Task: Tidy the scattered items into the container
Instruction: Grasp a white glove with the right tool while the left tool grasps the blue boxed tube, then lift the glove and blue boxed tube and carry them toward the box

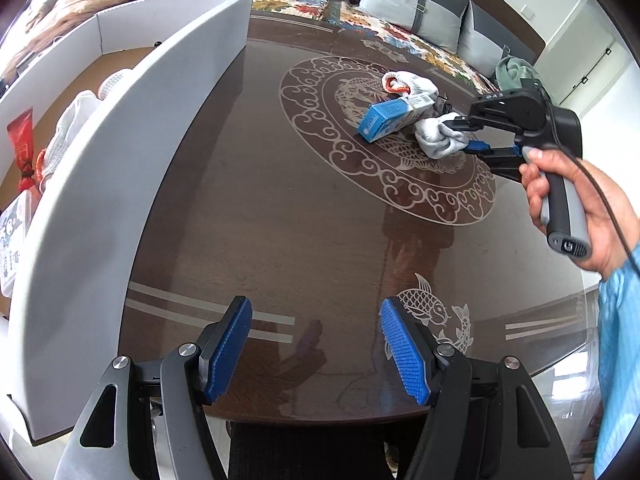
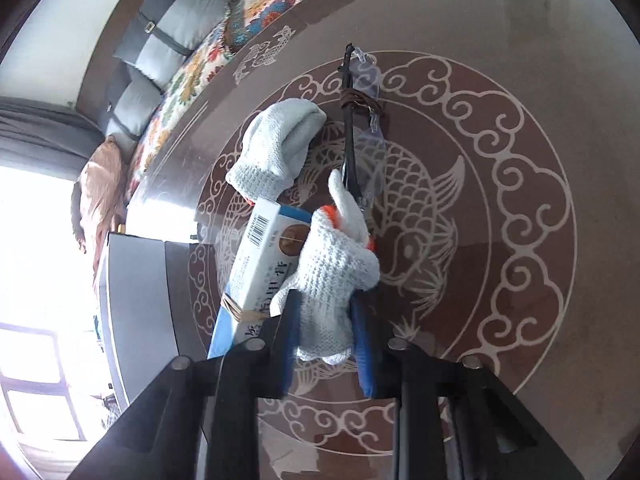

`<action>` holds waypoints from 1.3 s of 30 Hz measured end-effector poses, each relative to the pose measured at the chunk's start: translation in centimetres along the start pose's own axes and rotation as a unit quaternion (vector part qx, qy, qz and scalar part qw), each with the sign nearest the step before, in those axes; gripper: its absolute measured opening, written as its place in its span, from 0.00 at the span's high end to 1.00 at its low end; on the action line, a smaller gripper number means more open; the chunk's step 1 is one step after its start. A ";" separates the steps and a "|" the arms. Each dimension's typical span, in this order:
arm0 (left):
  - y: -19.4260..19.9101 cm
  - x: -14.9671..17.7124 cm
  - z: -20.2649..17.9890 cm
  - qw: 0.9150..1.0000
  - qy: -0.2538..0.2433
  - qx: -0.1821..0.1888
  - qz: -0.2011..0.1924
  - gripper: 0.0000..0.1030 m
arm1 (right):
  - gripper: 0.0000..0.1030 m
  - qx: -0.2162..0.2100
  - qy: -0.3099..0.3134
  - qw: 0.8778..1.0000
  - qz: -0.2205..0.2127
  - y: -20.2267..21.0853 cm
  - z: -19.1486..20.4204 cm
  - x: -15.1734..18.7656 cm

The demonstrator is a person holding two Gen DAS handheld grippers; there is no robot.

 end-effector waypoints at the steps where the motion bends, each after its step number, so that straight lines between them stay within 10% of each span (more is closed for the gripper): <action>1: -0.2 0.0 -0.1 1.000 -0.001 0.000 0.002 0.36 | 0.77 0.002 0.012 1.000 -0.003 0.2 -0.1 0.1; 7: -1.1 -1.4 -2.2 0.999 -0.031 0.007 0.013 0.36 | 0.78 0.006 0.079 0.997 -0.025 3.0 -0.5 1.5; 19: -7.9 -14.9 -11.6 0.981 -0.192 -0.008 0.017 0.36 | 0.77 0.025 0.170 0.983 -0.060 10.9 -4.3 11.1; 32: -12.7 -15.5 -14.8 0.952 -0.297 -0.064 0.026 0.36 | 0.77 -0.008 0.164 0.984 -0.066 11.9 -4.7 13.1; 33: -12.8 -15.5 -14.8 0.952 -0.296 -0.065 0.030 0.44 | 0.77 -0.008 0.163 0.984 -0.067 12.0 -4.8 13.1; 34: -13.0 -15.5 -14.7 0.953 -0.293 -0.067 0.035 0.74 | 0.77 -0.007 0.162 0.984 -0.068 12.1 -4.8 13.2; 39: -12.8 -15.0 -14.1 0.960 -0.268 -0.067 0.050 0.79 | 0.77 -0.005 0.153 0.985 -0.078 12.5 -5.3 13.1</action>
Point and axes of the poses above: each gripper's, at about its wrist camera, not at the fingertips, and y roughly against the way its jaws point, z to its left, x to its underside, the point moved 10 cm from there along -y, roughly the way its jaws point, and after that the axes turned 10 degrees about y, right-handed, at the moved point
